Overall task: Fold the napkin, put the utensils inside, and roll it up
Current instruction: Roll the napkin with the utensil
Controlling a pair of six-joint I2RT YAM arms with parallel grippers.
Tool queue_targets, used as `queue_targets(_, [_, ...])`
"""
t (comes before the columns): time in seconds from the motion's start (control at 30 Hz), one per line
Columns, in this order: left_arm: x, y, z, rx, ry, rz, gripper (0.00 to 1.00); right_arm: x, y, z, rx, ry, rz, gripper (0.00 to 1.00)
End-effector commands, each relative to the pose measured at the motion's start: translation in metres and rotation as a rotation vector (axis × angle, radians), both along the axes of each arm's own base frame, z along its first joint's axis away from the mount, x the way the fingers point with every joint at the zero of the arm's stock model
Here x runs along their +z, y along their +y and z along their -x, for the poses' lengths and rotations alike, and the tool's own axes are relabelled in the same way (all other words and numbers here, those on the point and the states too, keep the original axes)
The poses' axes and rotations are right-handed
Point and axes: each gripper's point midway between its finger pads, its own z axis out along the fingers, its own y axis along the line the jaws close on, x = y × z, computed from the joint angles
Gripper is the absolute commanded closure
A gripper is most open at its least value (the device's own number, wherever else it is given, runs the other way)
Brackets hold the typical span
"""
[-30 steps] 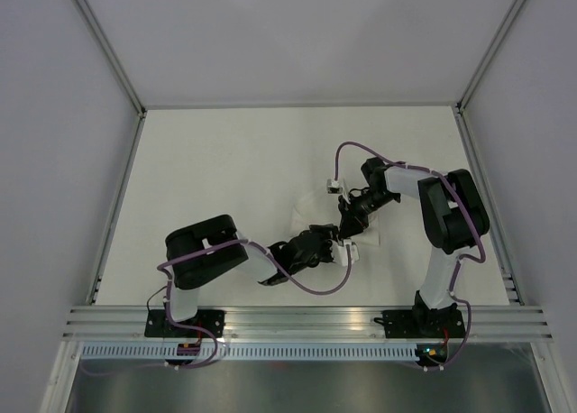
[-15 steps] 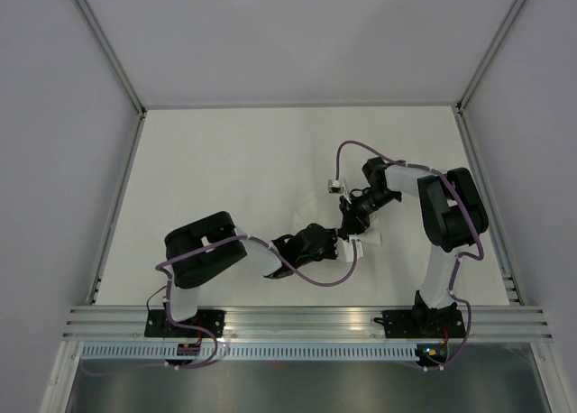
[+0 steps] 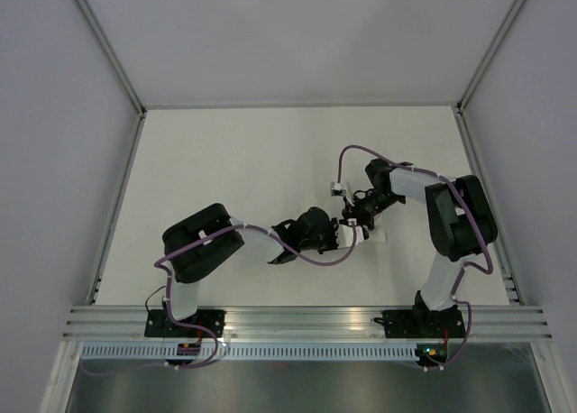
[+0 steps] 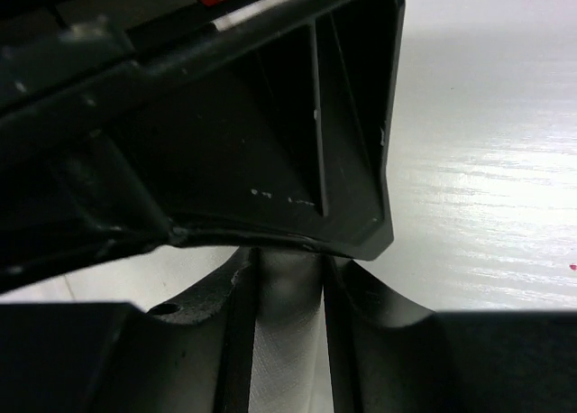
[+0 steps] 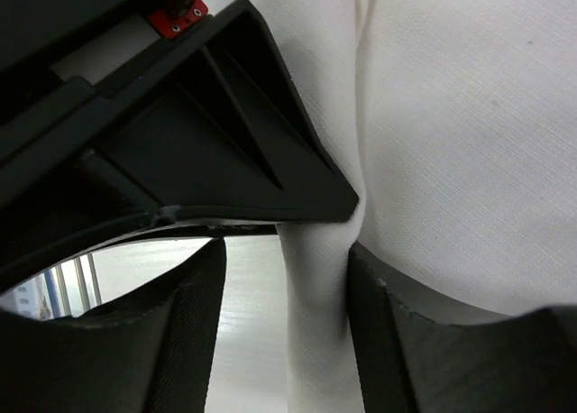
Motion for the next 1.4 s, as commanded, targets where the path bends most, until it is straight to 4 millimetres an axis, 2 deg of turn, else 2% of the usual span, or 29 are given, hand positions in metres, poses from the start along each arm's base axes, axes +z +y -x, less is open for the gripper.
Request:
queue_targets(0.0, [-0.079,0.041,0.055,-0.033,0.340,-0.210,0.98,-0.002,-0.016,-0.009,-0.021,-0.067,0.079,0.38])
queue_targets(0.3, [-0.077,0.042,0.056,-0.030,0.493,-0.185,0.98,0.036,-0.034,-0.029,-0.128,-0.110,0.016,0.34])
queue_targets(0.47, [-0.078,0.046,0.059,-0.016,0.646,-0.200,0.98,0.061,-0.048,-0.039,-0.201,-0.155,-0.042,0.34])
queue_targets(0.57, [-0.077,0.047,0.061,-0.021,0.747,-0.199,0.98,0.083,-0.057,-0.041,-0.247,-0.250,-0.071,0.34])
queue_targets(0.6, [-0.078,0.046,0.061,-0.012,0.772,-0.200,0.98,0.087,-0.059,-0.044,-0.264,-0.288,-0.075,0.34])
queue_targets(0.63, [-0.076,0.046,0.062,-0.027,0.809,-0.187,0.98,0.084,-0.061,-0.038,-0.276,-0.292,-0.070,0.34])
queue_targets(0.67, [-0.073,0.043,0.061,-0.031,0.826,-0.175,0.98,0.096,-0.063,-0.043,-0.284,-0.390,-0.073,0.33])
queue_targets(0.7, [-0.075,0.048,0.065,-0.015,0.868,-0.192,0.98,0.089,-0.063,-0.034,-0.301,-0.383,-0.068,0.32])
queue_targets(0.77, [-0.078,0.052,0.069,-0.018,0.943,-0.199,0.98,0.100,-0.065,-0.031,-0.308,-0.482,-0.066,0.30])
queue_targets(0.8, [-0.076,0.049,0.067,-0.012,0.957,-0.196,0.98,0.092,-0.067,-0.028,-0.315,-0.506,-0.057,0.30])
queue_targets(0.87, [-0.077,0.050,0.067,-0.010,1.003,-0.205,0.98,0.094,-0.064,-0.024,-0.305,-0.578,-0.045,0.30])
queue_targets(0.9, [-0.077,0.051,0.067,0.000,1.020,-0.207,0.98,0.084,-0.066,-0.024,-0.312,-0.614,-0.010,0.29])
queue_targets(0.93, [-0.080,0.052,0.067,0.009,1.035,-0.212,0.98,0.080,-0.057,-0.020,-0.290,-0.627,-0.009,0.29])
queue_targets(0.97, [-0.079,0.051,0.066,0.011,1.047,-0.207,0.98,0.086,-0.054,-0.026,-0.291,-0.701,-0.011,0.30])
queue_targets(1.0, [-0.080,0.052,0.067,0.024,1.077,-0.206,0.98,0.072,-0.056,-0.021,-0.298,-0.708,0.031,0.30])
queue_targets(1.03, [-0.078,0.052,0.066,0.022,1.098,-0.194,0.98,0.068,-0.047,-0.017,-0.269,-0.733,0.036,0.30])
queue_targets(1.07, [-0.080,0.053,0.068,0.032,1.128,-0.197,0.98,0.075,-0.041,-0.022,-0.272,-0.798,0.025,0.30])
queue_targets(1.1, [-0.080,0.052,0.068,0.032,1.141,-0.192,0.98,0.063,-0.043,-0.019,-0.275,-0.808,0.065,0.29])
queue_targets(1.17, [-0.083,0.054,0.069,0.049,1.172,-0.197,0.98,0.058,-0.029,-0.017,-0.232,-0.845,0.058,0.29])
queue_targets(1.37, [-0.084,0.052,0.067,0.067,1.212,-0.189,0.98,0.030,-0.018,-0.009,-0.165,-0.875,0.127,0.29])
